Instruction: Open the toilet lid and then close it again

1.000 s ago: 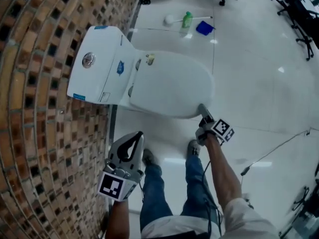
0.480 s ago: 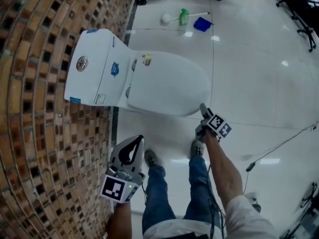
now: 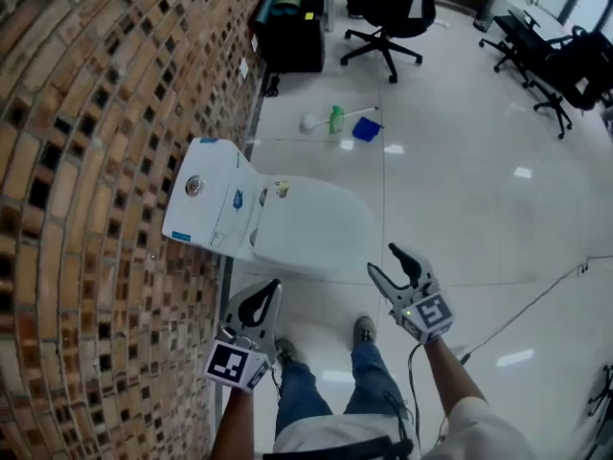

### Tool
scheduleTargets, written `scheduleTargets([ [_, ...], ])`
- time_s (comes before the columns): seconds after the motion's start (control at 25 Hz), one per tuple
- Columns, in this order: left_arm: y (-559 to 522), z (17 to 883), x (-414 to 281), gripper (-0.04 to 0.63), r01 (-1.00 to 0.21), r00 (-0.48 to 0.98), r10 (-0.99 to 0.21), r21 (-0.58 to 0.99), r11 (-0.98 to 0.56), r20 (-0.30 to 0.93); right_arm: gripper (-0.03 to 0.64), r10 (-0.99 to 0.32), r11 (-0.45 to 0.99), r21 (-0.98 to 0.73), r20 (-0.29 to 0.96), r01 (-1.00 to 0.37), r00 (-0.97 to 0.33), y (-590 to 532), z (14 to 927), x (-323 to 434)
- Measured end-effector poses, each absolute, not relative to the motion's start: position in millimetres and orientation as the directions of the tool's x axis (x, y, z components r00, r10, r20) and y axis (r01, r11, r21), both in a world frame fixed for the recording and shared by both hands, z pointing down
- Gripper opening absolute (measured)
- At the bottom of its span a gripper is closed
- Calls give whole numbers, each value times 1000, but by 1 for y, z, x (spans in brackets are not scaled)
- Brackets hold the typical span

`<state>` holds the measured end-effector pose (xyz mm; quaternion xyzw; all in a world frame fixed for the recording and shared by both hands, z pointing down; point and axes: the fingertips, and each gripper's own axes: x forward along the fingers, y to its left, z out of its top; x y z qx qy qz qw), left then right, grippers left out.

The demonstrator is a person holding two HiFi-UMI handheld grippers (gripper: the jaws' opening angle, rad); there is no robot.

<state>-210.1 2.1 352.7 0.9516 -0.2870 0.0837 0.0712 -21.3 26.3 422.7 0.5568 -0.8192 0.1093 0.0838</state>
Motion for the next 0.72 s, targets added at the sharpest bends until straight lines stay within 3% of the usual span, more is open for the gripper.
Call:
scheduleTargets([
  [0.24,30,279,-216,-4,-526,838,-515,16,-851,180,250,-867,454,4,235,-891,-440,72,328,-59],
  [0.72,63,276,-221,-5,-491,855,-483,-7,-871,190,250,-823,519,34,287,-854,-489,98,319,-103],
])
